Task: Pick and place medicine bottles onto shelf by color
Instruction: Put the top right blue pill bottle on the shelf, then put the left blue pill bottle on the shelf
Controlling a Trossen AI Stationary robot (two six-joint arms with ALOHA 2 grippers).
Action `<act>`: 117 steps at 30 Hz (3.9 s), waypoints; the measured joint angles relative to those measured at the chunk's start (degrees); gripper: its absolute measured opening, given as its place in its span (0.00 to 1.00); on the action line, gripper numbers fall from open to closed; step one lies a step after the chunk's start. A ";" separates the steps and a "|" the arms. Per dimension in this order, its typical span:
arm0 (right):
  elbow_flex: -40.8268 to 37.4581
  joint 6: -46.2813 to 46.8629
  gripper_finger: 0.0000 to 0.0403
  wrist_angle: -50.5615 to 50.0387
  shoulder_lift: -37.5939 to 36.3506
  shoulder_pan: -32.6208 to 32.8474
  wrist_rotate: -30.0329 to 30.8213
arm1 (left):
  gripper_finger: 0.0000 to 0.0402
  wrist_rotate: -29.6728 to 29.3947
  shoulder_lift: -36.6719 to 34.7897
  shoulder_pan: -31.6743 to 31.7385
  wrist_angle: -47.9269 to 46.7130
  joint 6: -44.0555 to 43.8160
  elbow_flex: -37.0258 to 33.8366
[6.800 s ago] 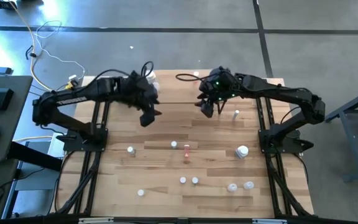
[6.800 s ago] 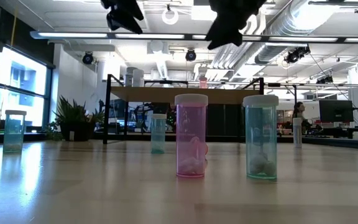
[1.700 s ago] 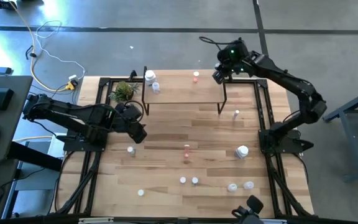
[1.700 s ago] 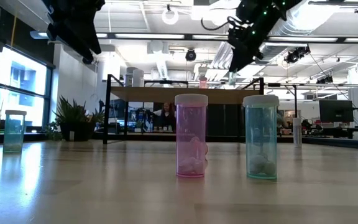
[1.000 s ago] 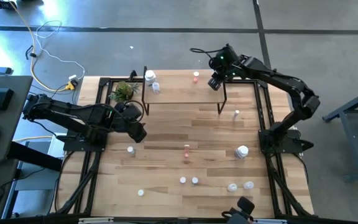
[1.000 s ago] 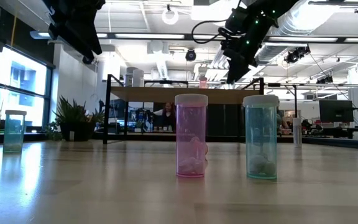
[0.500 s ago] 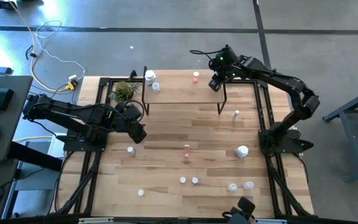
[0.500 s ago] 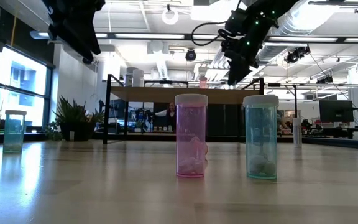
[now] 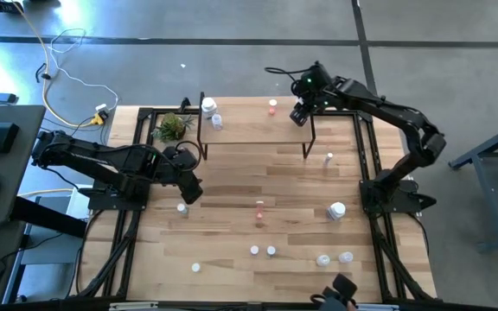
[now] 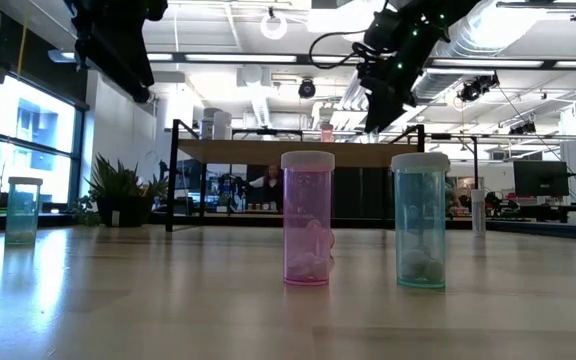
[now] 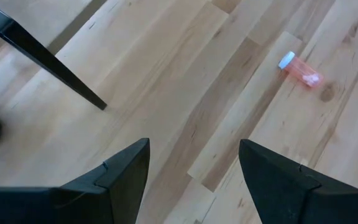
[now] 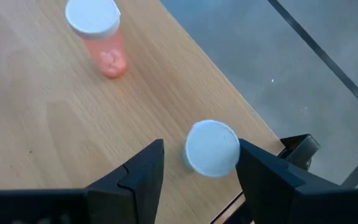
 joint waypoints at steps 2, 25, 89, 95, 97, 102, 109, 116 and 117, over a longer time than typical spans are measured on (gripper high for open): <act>0.00 0.01 0.46 0.02 -0.52 0.00 0.00 | 0.59 0.00 0.00 0.00 0.00 0.07 0.00; 0.04 1.73 0.46 0.07 -7.85 0.00 1.97 | 0.59 5.49 -0.02 -3.88 -5.65 -1.49 0.00; 0.07 4.11 0.46 0.39 -7.92 0.00 2.01 | 0.59 4.98 12.31 -20.28 -1.09 -58.95 -12.81; 0.07 4.10 0.46 0.43 -7.92 -0.01 2.01 | 0.59 4.99 15.55 -20.28 0.19 -59.05 -12.81; 0.07 4.10 0.46 0.57 -7.91 -0.01 2.01 | 0.59 5.16 16.28 -20.28 0.75 -59.37 -12.81; 0.09 4.10 0.46 0.58 -7.90 0.00 2.00 | 0.52 4.90 18.24 -20.28 1.29 -58.68 -12.81; 0.09 3.64 0.46 0.57 -7.90 0.00 1.99 | 0.35 4.83 19.98 -20.28 2.17 -58.33 -12.81; 0.11 3.65 0.46 0.55 -7.90 0.00 2.00 | 0.25 4.99 20.00 -20.28 2.71 -57.36 -12.81; 0.11 3.70 0.46 0.55 -7.90 -0.02 2.00 | 0.25 5.16 19.98 -20.28 2.73 -57.06 -12.81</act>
